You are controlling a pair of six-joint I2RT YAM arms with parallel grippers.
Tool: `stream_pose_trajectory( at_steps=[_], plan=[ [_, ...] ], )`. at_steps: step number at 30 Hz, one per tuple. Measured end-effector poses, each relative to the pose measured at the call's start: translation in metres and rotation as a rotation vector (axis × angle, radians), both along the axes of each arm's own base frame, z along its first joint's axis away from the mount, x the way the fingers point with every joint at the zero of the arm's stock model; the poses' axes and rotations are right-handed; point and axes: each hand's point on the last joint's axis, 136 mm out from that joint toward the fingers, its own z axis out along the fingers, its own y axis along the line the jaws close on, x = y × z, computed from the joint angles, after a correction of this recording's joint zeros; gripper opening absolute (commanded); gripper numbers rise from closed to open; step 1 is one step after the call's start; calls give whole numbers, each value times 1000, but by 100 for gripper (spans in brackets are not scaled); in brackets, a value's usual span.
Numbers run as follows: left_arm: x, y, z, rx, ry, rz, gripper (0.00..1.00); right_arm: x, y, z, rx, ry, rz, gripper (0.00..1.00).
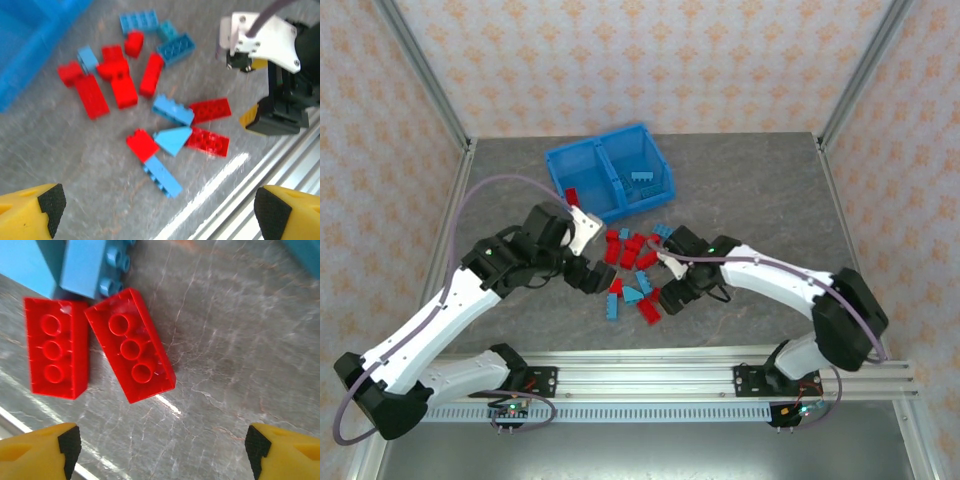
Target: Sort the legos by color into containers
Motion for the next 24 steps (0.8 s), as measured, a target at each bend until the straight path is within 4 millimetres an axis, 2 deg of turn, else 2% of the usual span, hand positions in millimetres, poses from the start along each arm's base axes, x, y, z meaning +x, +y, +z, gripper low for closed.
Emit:
stream_pose_trajectory(
  at_steps=[4,7,11,17,21,24],
  plan=[
    [-13,0,-31,3,98,-1,100,0,5,-19,-43,16,23,68],
    [-18,-3,-41,-18,131,2,100,3,8,-30,-68,36,19,66],
    [-21,-4,-40,-53,129,13,100,4,12,-41,-93,60,22,62],
    [-23,-3,-23,-121,74,28,100,8,11,-45,-144,67,10,47],
    [-29,-3,-26,-135,88,22,100,10,9,-45,-167,64,6,34],
    [-33,-3,-32,-138,112,22,100,9,10,-45,-160,69,6,32]
  ],
)
